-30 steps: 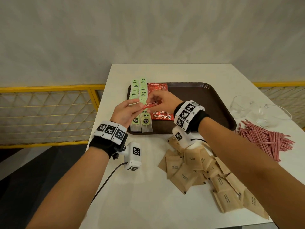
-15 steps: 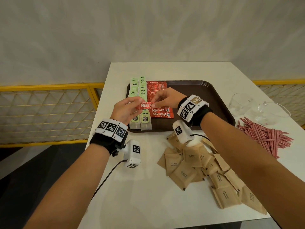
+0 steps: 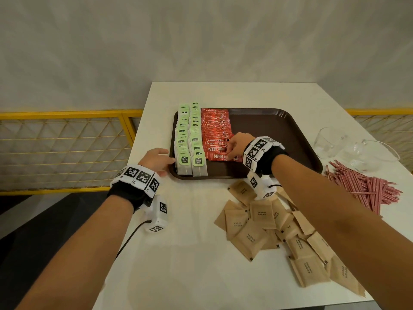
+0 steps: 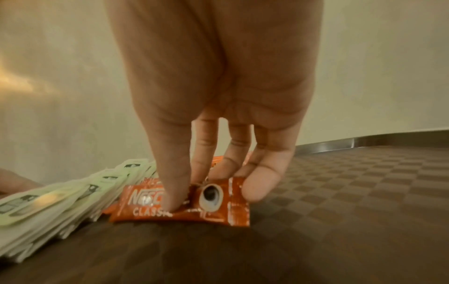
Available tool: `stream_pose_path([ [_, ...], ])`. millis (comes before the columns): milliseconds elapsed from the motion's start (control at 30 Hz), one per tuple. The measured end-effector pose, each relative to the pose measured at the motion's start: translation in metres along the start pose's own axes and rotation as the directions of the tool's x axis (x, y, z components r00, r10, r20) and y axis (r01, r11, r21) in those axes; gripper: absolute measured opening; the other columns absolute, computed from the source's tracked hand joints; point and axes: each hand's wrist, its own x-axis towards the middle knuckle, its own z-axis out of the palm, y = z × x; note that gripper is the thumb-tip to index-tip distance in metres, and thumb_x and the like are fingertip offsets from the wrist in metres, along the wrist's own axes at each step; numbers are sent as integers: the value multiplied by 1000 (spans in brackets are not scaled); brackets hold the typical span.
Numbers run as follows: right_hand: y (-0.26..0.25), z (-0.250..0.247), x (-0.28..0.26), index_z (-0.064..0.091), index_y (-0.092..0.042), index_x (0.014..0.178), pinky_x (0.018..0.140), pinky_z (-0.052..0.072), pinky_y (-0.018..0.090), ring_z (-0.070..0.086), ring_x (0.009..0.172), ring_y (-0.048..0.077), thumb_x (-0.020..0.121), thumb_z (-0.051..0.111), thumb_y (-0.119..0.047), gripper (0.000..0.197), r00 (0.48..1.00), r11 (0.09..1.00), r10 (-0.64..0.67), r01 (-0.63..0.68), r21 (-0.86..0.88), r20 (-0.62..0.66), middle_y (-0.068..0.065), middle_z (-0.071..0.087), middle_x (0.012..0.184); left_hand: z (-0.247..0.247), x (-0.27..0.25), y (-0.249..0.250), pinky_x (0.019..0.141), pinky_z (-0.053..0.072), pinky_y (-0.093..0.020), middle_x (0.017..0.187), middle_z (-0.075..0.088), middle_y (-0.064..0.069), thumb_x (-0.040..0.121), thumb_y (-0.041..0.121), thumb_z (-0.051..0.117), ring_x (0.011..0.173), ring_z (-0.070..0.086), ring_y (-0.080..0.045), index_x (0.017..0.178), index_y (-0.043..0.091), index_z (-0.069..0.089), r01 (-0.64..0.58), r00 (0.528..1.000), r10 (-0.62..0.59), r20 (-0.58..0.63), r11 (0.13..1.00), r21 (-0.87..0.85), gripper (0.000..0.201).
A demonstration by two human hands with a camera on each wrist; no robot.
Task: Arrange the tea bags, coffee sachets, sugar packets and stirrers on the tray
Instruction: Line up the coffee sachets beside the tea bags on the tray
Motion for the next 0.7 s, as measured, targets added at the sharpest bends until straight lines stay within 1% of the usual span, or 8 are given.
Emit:
stream_pose_path([
  [100, -3, 3, 6, 63, -15, 82, 65, 47, 19, 58, 77, 13, 78, 75, -21, 14, 1000, 999, 0, -1, -38, -31, -2, 62, 83, 3, 3, 1, 86, 52, -42, 117, 61, -16, 89, 4, 58, 96, 60, -28, 127, 9, 50, 20, 999, -21, 32, 1000, 12, 39],
  [167, -5, 4, 8, 59, -19, 74, 66, 48, 21, 58, 80, 14, 78, 75, -22, 17, 999, 999, -1, 0, -46, -41, -2, 61, 82, 1, 6, -1, 92, 51, -47, 114, 63, -16, 89, 1, 57, 101, 62, -30, 123, 8, 54, 38, 998, -38, 51, 999, -5, 35],
  [267, -7, 4, 10, 61, -15, 84, 77, 51, 28, 58, 86, 16, 78, 74, -22, 16, 999, 998, -7, 4, -57, -44, 0, 61, 88, -1, 24, -9, 90, 52, -50, 114, 64, -17, 87, -2, 57, 103, 63, -31, 123, 6, 56, 62, 996, -58, 68, 997, -52, 37],
  [333, -9, 5, 11, 63, -12, 91, 81, 50, 29, 58, 87, 16, 79, 73, -21, 18, 999, 998, -19, 16, -65, -41, 1, 60, 92, 1, 20, -7, 86, 54, -45, 114, 64, -14, 88, -1, 56, 101, 62, -28, 117, 6, 58, 76, 995, -72, 65, 995, -63, 30],
  [400, -10, 6, 10, 62, -12, 93, 81, 48, 28, 57, 88, 17, 79, 73, -21, 20, 999, 998, -28, 25, -66, -40, 1, 59, 94, 2, 14, -3, 81, 54, -36, 109, 63, -13, 90, 1, 54, 97, 60, -25, 98, 10, 61, 87, 994, -84, 73, 995, -49, 14],
  [433, -10, 6, 9, 62, -12, 94, 81, 47, 27, 56, 90, 17, 79, 73, -21, 21, 998, 997, -33, 30, -67, -44, 1, 57, 96, 3, 13, -4, 77, 53, -33, 108, 63, -13, 91, 2, 54, 94, 60, -23, 94, 11, 61, 89, 994, -85, 75, 995, -43, 12],
  [533, -10, 4, 6, 57, -12, 93, 81, 44, 27, 52, 90, 16, 78, 75, -21, 25, 996, 998, -37, 32, -57, -85, 1, 53, 97, 5, 14, -6, 62, 49, -26, 106, 62, -10, 92, 0, 51, 79, 59, -16, 108, 10, 61, 78, 995, -74, 73, 995, -66, 21],
  [700, -7, 5, 3, 50, -14, 91, 78, 42, 26, 50, 89, 14, 75, 77, -26, 34, 995, 1000, -11, 9, -26, -94, 0, 53, 98, 6, 14, -8, 64, 49, -26, 105, 61, -11, 93, 0, 50, 87, 58, -20, 119, 7, 58, 60, 997, -55, 61, 994, -88, 29],
])
